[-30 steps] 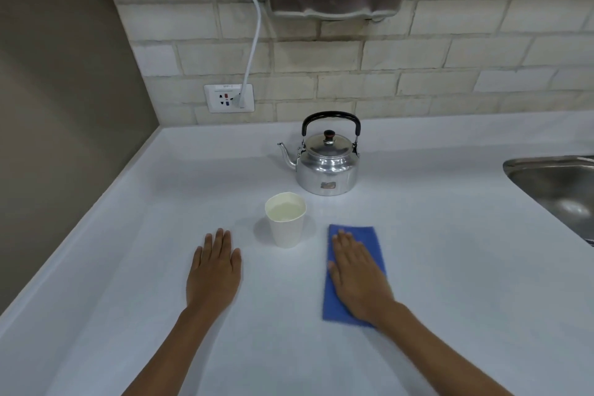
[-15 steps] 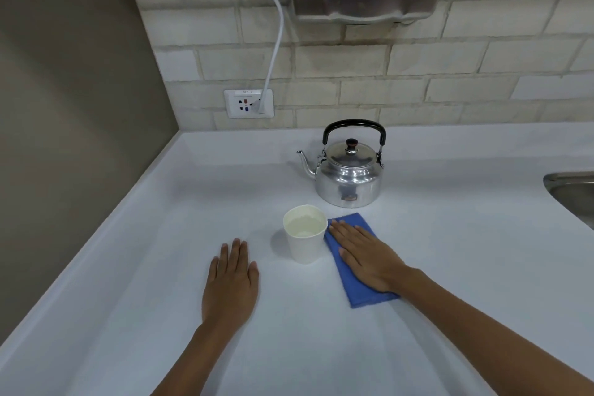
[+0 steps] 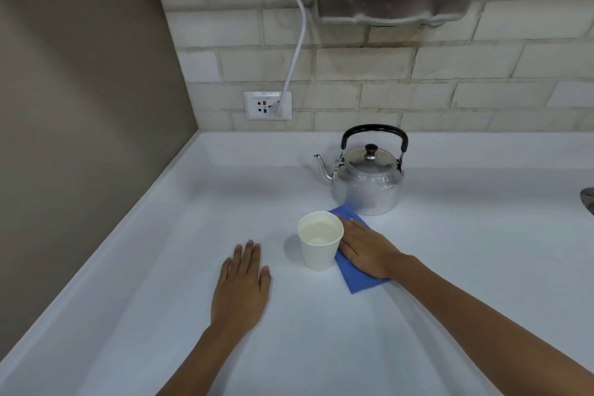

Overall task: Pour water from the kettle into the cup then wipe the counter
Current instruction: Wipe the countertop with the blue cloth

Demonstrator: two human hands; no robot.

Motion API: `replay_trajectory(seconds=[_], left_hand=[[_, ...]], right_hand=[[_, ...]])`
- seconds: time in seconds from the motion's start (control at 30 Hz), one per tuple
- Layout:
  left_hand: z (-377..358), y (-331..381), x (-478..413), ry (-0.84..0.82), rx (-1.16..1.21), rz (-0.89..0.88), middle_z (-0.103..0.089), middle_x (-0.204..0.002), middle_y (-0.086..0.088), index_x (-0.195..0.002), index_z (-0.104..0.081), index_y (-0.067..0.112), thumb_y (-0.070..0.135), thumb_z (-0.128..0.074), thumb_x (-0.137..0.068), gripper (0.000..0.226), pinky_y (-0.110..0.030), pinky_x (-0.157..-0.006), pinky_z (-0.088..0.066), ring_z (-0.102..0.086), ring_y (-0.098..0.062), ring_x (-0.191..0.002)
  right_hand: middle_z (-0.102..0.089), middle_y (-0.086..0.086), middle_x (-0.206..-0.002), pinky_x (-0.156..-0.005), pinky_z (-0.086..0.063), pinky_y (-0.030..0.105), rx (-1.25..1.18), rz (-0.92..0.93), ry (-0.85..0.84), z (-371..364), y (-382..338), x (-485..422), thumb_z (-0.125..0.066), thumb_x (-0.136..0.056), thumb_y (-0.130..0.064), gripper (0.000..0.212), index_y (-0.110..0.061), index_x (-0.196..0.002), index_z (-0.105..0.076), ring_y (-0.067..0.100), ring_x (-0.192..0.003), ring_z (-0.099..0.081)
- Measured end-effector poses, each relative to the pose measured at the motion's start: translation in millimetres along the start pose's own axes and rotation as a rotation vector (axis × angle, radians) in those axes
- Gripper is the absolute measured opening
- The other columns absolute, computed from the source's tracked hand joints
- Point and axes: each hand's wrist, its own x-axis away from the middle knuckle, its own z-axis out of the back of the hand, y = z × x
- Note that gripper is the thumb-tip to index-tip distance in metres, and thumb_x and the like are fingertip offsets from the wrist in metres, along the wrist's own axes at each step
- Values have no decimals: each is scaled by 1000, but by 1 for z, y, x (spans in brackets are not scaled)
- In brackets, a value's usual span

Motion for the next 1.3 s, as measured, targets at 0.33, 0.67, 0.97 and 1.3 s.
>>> replay_trajectory(seconds=[0.33,0.67,0.97,1.3], left_hand=[[0,2,0,-2,-8,1,0,-159,-2,-147,1,14,33,-14,-99,54,-33,-118,0,3,-19,-146],[3,1,1,-19,18,-17,-1,-159,-2,-147,0,13,33,-16,-99,54,-33,-119,-1,2,-18,-146],[2,3,0,-39,-3,-4,-2,-159,-3,-147,-1,11,33,-15,-98,55,-34,-118,-2,1,-20,-146],[0,-4,-1,-28,-9,-25,-5,-159,-3,-147,-4,12,34,-16,-98,55,-35,-118,-5,-2,-19,-146]], right_hand=[[-8,2,-158,-119,-3,32,128,-522,104,24,69,68,-23,-101,-26,50,-14,-147,-9,14,-145,-5],[-3,-11,-155,-110,15,13,142,-187,143,-18,-14,106,-25,-99,-32,52,-24,-146,-4,2,-141,5],[-6,5,-158,-119,-3,34,179,-657,153,-2,-2,110,-23,-100,-29,53,-11,-146,-5,17,-145,-5],[3,-15,-151,-109,19,14,162,-345,199,-35,-81,144,-18,-98,-44,54,-24,-147,-5,5,-142,4]])
